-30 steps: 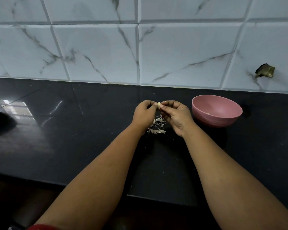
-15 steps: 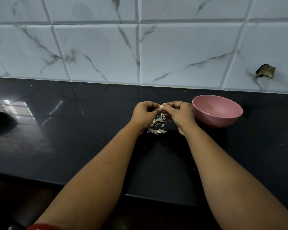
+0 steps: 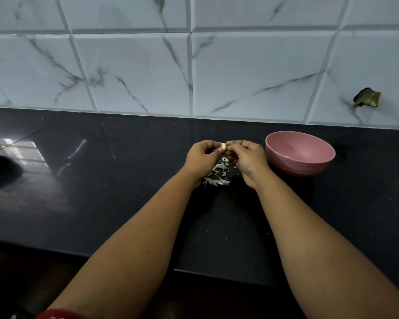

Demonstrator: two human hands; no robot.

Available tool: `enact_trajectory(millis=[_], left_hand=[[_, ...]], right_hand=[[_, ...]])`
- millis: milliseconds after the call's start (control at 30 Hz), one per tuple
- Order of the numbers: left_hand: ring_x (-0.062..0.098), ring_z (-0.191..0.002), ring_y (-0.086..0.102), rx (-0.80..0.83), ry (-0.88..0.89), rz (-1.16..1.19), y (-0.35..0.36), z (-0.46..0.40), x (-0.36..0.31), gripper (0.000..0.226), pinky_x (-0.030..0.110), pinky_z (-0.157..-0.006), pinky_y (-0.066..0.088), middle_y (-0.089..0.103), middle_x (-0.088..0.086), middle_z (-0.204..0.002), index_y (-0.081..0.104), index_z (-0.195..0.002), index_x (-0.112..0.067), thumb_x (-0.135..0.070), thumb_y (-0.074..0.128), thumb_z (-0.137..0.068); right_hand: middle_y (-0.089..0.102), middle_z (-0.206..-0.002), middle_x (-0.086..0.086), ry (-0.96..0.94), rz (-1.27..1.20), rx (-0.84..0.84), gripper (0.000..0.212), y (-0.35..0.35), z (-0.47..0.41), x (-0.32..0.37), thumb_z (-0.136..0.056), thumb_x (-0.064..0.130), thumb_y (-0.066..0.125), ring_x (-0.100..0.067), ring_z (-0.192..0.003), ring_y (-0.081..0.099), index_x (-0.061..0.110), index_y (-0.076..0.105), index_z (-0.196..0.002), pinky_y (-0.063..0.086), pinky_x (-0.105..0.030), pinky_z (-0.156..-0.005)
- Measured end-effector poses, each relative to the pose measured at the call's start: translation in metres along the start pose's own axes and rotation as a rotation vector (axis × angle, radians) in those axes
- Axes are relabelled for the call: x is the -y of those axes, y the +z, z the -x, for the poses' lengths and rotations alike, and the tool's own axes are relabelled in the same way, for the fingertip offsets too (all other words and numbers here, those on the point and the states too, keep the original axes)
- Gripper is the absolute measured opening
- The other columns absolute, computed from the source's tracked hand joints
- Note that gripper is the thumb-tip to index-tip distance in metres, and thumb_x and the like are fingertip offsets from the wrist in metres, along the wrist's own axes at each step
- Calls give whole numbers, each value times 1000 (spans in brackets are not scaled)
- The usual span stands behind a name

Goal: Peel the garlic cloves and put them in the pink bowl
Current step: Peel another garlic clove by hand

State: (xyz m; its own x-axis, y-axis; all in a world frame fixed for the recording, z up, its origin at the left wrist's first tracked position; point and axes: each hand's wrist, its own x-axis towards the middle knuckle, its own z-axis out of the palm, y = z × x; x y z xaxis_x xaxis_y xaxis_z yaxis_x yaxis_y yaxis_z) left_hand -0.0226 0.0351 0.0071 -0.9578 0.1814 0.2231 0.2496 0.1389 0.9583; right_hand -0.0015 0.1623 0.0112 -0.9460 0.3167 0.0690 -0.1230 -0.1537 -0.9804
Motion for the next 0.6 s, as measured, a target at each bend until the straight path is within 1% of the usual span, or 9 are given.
enact_trajectory(millis=[100, 200, 267, 333, 400, 500, 600], left_hand=[[-6, -53, 53, -7, 1, -8, 0, -1, 1, 14, 11, -56, 42, 66, -3, -79, 70, -105, -8, -10, 61, -96], [-5, -57, 56, -33, 28, -39, -3, -2, 1, 13, 13, -60, 43, 64, -8, -74, 71, -105, -9, -11, 63, -95], [-7, -55, 58, -35, 43, -33, -4, 0, 0, 12, 10, -57, 44, 63, -7, -72, 70, -104, -6, -9, 64, -93], [-8, -54, 58, -32, 55, -31, -5, 0, -1, 11, 8, -56, 44, 64, -7, -71, 71, -102, -6, -8, 66, -92], [-7, -56, 58, -33, 68, -56, -6, -1, 0, 10, 10, -59, 45, 65, -8, -71, 72, -99, -9, -12, 70, -90], [-2, -64, 59, -44, 76, -100, -6, -2, 3, 9, 15, -64, 49, 68, -7, -76, 73, -96, -13, -17, 74, -87], [-4, -65, 61, -39, 72, -102, -5, -2, 2, 11, 11, -64, 48, 70, -7, -77, 74, -97, -10, -15, 74, -87]], right_hand=[[68, -74, -6, 7, -21, 22, 18, 0, -1, 1, -89, 1, 59, -12, -70, 62, 11, 70, -79, 50, -25, -68], [68, -75, -6, -12, -63, 55, 8, 3, 2, 2, -91, 7, 63, -10, -67, 62, 8, 69, -85, 52, -21, -65], [69, -79, -7, -36, -59, 78, 2, 2, 4, 1, -88, 7, 67, -8, -68, 64, 8, 69, -89, 53, -19, -65], [70, -82, -9, -51, -40, 77, 3, 1, 3, 0, -87, 5, 69, -8, -68, 64, 8, 70, -89, 53, -18, -64], [70, -80, -9, -48, -26, 58, 3, 0, 2, 0, -86, 5, 70, -8, -66, 64, 6, 71, -88, 52, -18, -62], [72, -79, -11, -76, 48, 16, 3, -1, 0, -1, -84, 6, 71, -9, -64, 65, 3, 73, -85, 51, -20, -62], [72, -74, -8, -139, 163, -16, 5, -1, -1, -2, -84, 5, 70, -8, -61, 64, 6, 74, -81, 51, -21, -61]])
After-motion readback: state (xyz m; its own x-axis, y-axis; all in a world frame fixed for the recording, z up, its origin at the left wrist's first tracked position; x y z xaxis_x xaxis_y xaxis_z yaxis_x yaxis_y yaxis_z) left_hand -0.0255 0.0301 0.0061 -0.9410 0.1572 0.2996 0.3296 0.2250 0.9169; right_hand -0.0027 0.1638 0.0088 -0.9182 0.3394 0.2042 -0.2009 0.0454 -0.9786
